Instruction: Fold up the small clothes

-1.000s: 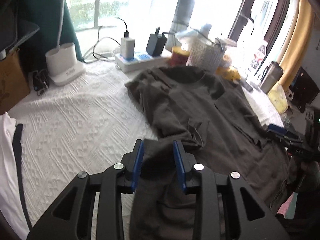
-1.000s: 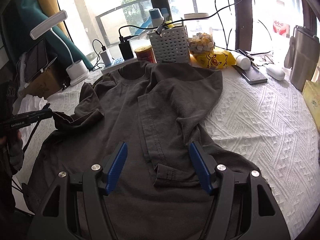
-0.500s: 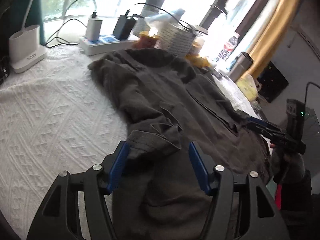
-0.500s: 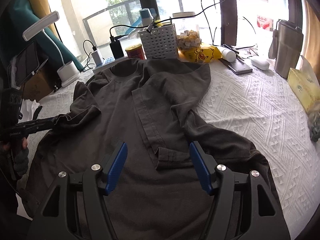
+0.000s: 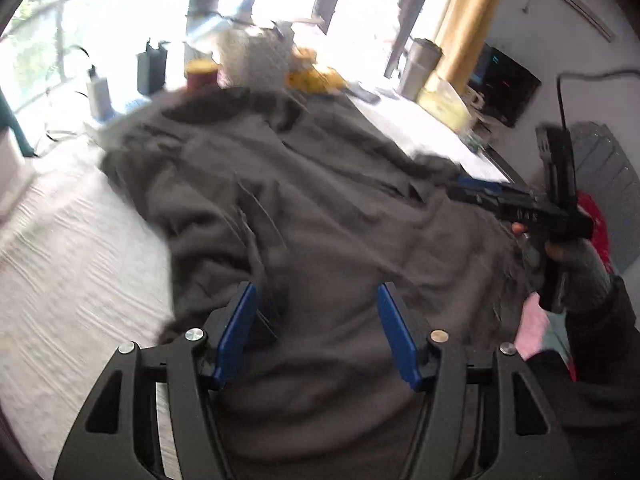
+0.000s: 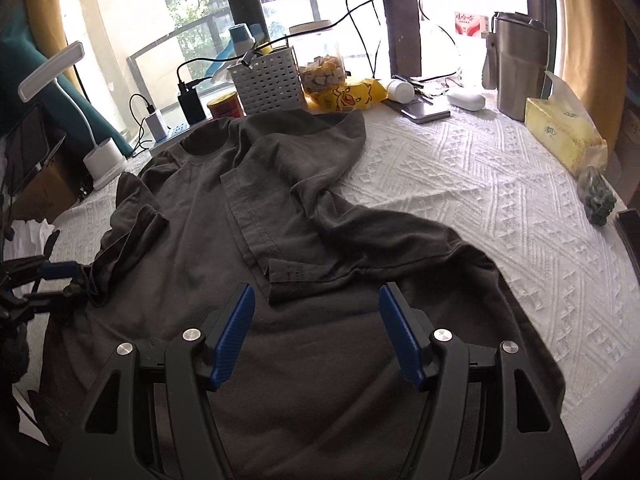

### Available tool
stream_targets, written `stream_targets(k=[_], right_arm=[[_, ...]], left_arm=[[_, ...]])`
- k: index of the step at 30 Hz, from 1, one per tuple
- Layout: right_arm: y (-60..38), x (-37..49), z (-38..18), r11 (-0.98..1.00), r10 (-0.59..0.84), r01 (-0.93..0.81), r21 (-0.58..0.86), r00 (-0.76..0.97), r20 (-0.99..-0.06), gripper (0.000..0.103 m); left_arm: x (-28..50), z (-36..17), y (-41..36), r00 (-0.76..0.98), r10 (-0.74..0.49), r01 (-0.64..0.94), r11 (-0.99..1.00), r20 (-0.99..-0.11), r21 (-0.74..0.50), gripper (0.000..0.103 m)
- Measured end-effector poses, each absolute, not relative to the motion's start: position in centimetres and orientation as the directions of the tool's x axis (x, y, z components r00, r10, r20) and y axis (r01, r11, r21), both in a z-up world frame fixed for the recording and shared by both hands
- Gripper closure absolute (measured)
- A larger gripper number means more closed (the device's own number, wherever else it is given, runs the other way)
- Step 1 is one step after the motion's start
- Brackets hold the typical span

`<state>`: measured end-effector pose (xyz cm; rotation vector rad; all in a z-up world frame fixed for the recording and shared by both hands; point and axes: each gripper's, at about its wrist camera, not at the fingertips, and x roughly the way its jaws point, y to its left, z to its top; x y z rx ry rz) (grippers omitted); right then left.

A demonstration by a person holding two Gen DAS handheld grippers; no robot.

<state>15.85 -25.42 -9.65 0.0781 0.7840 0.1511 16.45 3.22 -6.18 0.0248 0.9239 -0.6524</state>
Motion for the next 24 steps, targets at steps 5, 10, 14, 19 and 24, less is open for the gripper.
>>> stream_targets(k=[5,10,14,19,24], right_arm=[[-26.2,18.7,-9.1,0.993,0.108,-0.108,0.045,0.715,-0.691,0.035],[-24.6,20.1,-9.5,0.967,0.229,-0.242,0.076,0.703,-0.674,0.035],[-21.8,19.7,-10.5,0.913,0.346,-0.396,0.098,0.624,-0.701,0.035],[-21.8,19.4,-11.8,0.887,0.405,-0.429,0.171,0.546,-0.733,0.035],[-22.2,18.0,-11.7,0.874,0.434,-0.445,0.196,0.534,-0.726,0.035]], left_arm=[[18.9,-6.2,3.4,0.507,-0.446,0.432,0.872,-0.738,-0.230,0.041],[20.3,-8.8,1.8,0.424,-0.487,0.426,0.851,-0.763,-0.307,0.041],[19.7,-9.7,-0.3,0.398,-0.478,0.435,0.850,-0.783,-0.297,0.040],[18.7,-9.2,-1.5,0.367,-0.517,0.460,0.823,-0.773,-0.332,0.040],[17.4,-8.2,-1.2,0.444,-0.433,0.425,0.872,-0.784,-0.241,0.040]])
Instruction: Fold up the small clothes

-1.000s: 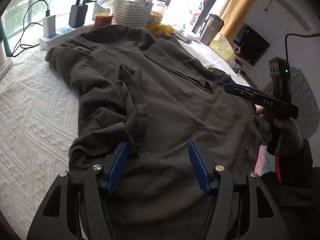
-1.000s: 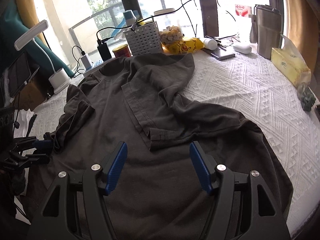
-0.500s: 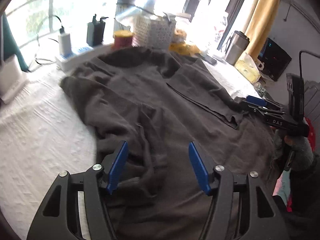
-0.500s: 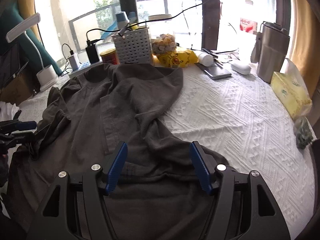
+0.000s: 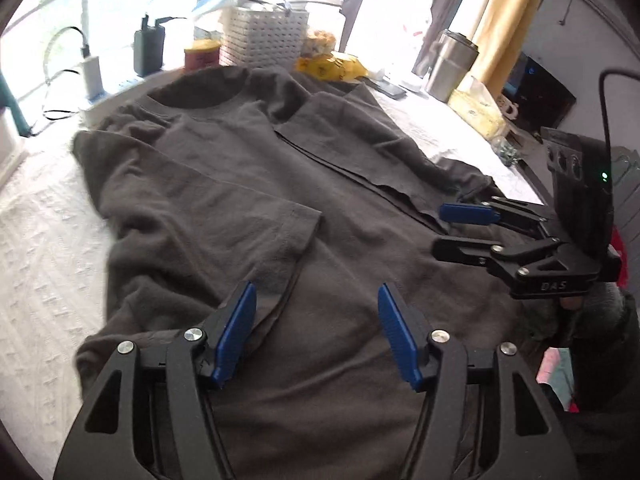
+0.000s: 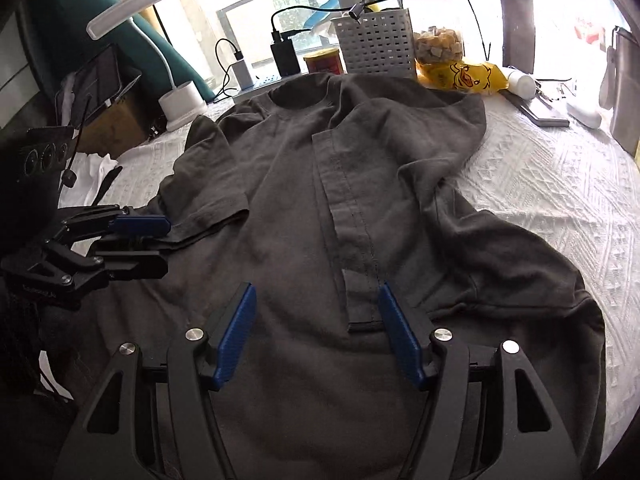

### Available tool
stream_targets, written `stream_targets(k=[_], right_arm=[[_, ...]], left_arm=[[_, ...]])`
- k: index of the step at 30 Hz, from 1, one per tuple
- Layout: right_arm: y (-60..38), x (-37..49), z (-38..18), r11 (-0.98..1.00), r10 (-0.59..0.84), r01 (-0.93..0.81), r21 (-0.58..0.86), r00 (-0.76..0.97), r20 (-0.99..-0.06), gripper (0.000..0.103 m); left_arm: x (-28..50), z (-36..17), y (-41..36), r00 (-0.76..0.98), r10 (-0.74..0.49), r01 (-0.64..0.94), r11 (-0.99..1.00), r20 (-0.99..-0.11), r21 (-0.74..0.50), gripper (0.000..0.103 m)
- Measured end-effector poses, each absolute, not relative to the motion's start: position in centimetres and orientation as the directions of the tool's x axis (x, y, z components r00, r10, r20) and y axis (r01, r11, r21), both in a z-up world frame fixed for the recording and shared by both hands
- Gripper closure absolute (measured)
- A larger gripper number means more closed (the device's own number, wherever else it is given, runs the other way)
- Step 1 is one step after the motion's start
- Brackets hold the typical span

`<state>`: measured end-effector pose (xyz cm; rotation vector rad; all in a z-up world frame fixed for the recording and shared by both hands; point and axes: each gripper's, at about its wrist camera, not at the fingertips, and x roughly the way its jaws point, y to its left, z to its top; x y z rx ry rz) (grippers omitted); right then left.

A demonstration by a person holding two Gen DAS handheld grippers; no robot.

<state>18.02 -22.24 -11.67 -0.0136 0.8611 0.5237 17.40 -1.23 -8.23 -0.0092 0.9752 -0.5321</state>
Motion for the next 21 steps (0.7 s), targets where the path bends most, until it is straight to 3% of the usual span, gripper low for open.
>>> stream_targets(k=[4,7,11,14,21], right_arm=[[-23.0,16.5,-11.5,0.873,0.438,-0.446,0.195,0.543,-0.716,0.035],[-23.7,15.5,-11.0,0.876,0.435,-0.445,0.186,0.562,-0.703,0.035],[-24.9,14.2,-9.4,0.889,0.414,-0.433,0.149,0.620,-0.666,0.035],[-26.4,12.9,-7.5,0.907,0.384,-0.405,0.114,0.686,-0.618,0.035],[-30.3,9.6,-5.1,0.941,0.295,-0.336,0.031,0.774,-0.560,0.035]], left_arm=[[16.5,-7.2,0.4,0.556,-0.322,0.350,0.927,-0.766,-0.135,0.040],[16.3,-7.7,1.3,0.648,-0.136,0.235,0.972,-0.749,0.027,0.040],[15.4,-8.4,1.2,0.604,-0.223,0.302,0.952,-0.765,-0.039,0.040],[14.4,-9.0,0.1,0.568,-0.248,0.373,0.927,-0.785,-0.023,0.040],[11.4,-8.4,0.1,0.595,-0.251,0.336,0.941,-0.763,-0.048,0.040]])
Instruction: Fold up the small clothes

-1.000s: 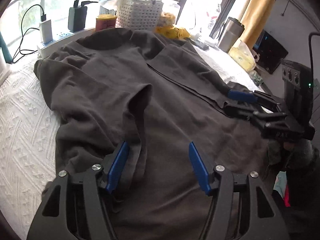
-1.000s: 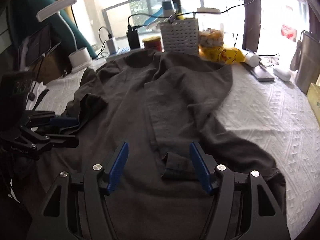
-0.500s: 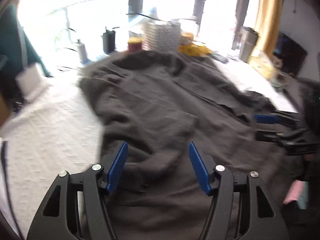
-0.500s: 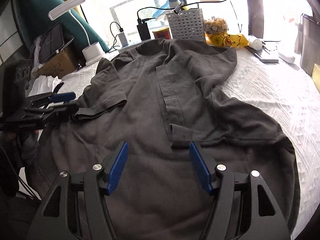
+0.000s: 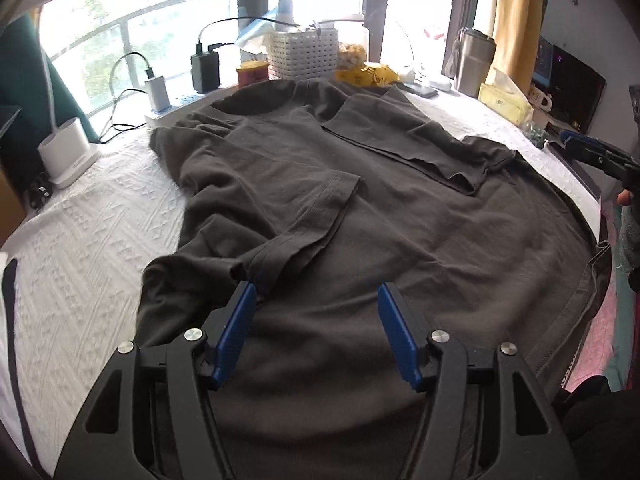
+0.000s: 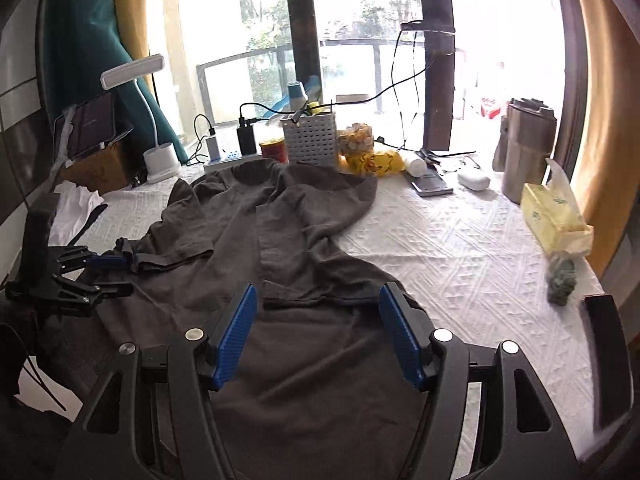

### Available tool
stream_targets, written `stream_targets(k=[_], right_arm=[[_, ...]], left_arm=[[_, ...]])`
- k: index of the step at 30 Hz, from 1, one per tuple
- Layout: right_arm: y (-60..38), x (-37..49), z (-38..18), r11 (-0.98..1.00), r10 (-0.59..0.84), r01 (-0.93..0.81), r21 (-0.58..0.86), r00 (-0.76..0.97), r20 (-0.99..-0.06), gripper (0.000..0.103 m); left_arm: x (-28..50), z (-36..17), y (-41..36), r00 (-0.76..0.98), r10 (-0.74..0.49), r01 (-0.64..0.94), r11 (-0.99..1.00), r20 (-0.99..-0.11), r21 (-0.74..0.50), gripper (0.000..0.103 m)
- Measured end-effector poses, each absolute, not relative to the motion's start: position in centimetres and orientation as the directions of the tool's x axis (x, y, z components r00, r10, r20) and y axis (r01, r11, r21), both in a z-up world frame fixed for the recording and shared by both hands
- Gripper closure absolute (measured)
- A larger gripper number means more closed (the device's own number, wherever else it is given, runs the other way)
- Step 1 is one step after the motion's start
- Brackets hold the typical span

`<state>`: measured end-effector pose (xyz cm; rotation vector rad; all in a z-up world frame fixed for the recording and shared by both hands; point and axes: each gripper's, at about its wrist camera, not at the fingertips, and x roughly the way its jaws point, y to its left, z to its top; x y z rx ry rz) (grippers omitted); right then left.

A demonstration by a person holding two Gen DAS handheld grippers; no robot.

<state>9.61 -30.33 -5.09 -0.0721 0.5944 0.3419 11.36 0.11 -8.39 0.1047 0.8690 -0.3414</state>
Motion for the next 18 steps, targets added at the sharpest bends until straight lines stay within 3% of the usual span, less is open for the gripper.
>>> stream_targets(k=[9,18], right_arm=[[-35.1,5.4,-5.5,0.961,0.186,-0.269,-0.056,0.788,-0.587,0.035],[-35.8,0.9,-9.3,0.958,0.182,-0.282,-0.047,0.730,-0.659,0.035]], left_arm=[[5.5,-5.5,2.2,0.725,-0.141,0.179,0.984,-0.674,-0.013,0.040],[0.5,-5.4,5.5,0.790,-0.040,0.045,0.999,-0.612,-0.007,0.040]])
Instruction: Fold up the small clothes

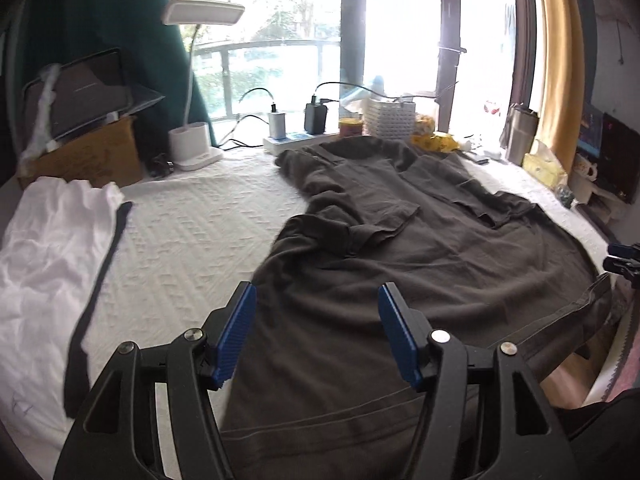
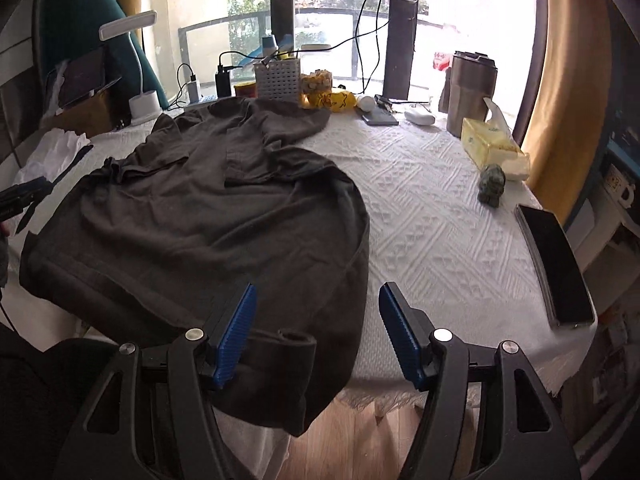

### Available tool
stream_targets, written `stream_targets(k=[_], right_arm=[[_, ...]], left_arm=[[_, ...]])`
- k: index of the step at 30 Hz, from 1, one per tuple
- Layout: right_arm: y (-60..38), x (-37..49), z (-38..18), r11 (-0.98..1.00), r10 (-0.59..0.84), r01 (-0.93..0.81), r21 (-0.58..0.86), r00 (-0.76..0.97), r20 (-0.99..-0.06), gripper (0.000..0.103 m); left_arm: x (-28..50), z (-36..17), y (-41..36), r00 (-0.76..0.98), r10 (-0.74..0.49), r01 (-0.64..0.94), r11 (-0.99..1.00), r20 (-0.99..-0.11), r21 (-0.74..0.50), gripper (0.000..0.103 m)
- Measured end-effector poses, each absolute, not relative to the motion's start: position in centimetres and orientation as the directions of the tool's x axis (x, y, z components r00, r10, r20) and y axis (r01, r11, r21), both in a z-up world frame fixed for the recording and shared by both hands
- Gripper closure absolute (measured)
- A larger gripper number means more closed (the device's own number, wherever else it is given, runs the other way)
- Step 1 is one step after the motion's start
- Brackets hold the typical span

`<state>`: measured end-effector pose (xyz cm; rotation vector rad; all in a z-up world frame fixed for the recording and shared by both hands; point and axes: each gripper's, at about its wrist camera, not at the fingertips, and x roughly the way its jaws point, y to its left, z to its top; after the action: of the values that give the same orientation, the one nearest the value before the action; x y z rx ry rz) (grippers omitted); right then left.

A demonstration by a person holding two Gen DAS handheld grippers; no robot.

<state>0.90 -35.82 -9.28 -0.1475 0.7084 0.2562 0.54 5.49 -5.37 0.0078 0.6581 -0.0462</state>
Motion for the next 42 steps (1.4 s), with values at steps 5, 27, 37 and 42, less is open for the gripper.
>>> stream_targets(k=[5,27,37,42], right_arm=[[-35.7,-1.2,-10.1,0.952,0.212,-0.305,-0.025,0.717,-0.664,0.035],[-35.2,-1.8,-11.5,0.955,0.247,-0.294,0.042,0.708,-0.662,0.049],[-35.5,-1.8,-11.8,0.959,0.238,-0.281,0.035,0.733,-0.637,0.086],[-35.5,-2.0,-10.0,0.954,0.254,-0.298,0.020,0.772,-0.582,0.087]], left_arm=[[-1.5,-5.7,7.1,0.758,0.015,0.011,0.999,-0.653,0.036,0.040],[-5.3,-10.2,8.1,0.620,-0.058,-0.003,0.997,-0.783,-0.076,0.064],[-6.3,-7.6,7.3,0.702,-0.028,0.037,0.999,-0.712,-0.003,0.099],[-6.0,-5.4,7.5,0.743,-0.022,0.030,1.000,-0.669,0.000,0.099]])
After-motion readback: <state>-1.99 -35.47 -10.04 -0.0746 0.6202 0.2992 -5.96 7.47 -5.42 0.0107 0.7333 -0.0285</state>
